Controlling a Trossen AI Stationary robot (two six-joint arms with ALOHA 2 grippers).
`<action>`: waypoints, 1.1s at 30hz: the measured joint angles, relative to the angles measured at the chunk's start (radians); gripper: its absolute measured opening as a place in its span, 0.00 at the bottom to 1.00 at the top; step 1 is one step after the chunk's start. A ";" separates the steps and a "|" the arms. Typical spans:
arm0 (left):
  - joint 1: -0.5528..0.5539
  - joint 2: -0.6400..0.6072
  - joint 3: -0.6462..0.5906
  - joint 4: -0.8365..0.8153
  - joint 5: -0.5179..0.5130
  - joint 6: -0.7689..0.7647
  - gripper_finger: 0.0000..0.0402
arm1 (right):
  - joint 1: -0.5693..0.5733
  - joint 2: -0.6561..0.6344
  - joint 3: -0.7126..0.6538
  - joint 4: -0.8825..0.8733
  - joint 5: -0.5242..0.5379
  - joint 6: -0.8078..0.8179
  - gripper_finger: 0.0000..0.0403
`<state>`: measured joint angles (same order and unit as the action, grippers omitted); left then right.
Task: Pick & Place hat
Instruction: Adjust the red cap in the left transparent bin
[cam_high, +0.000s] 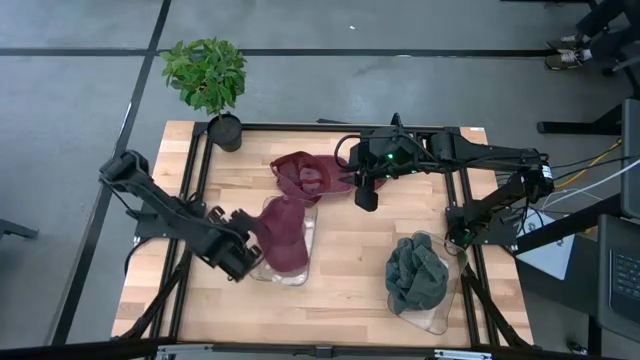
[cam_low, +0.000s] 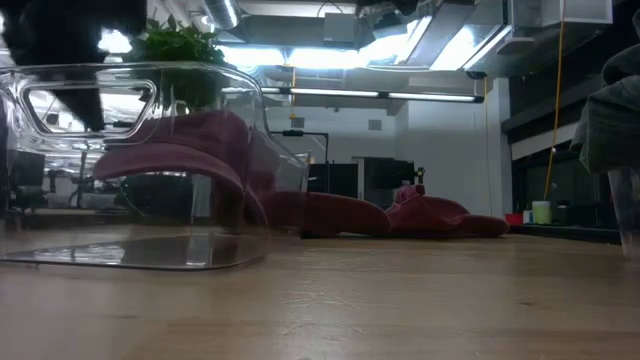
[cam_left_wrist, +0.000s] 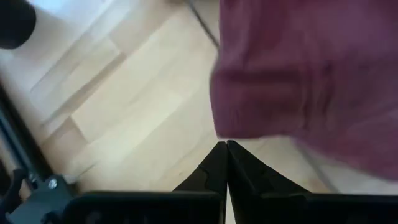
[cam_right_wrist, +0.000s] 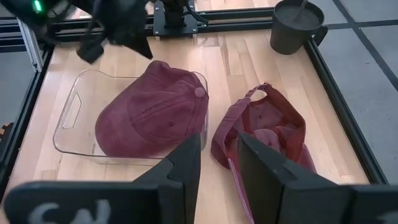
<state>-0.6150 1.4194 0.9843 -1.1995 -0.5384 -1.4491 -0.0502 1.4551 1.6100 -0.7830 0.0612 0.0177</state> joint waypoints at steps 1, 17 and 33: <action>0.004 -0.032 0.001 0.000 -0.017 -0.002 0.00 | 0.000 0.000 0.000 0.000 0.000 0.000 0.26; 0.363 -0.435 0.002 0.353 0.100 0.517 0.16 | 0.000 0.000 0.000 0.017 0.000 0.031 0.26; 0.696 -0.181 0.002 0.523 0.511 1.127 0.61 | 0.000 0.000 0.000 0.015 0.002 0.120 0.26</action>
<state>0.0813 1.2382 0.9867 -0.6768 -0.0271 -0.3221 -0.0504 1.4551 1.6099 -0.7677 0.0629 0.1373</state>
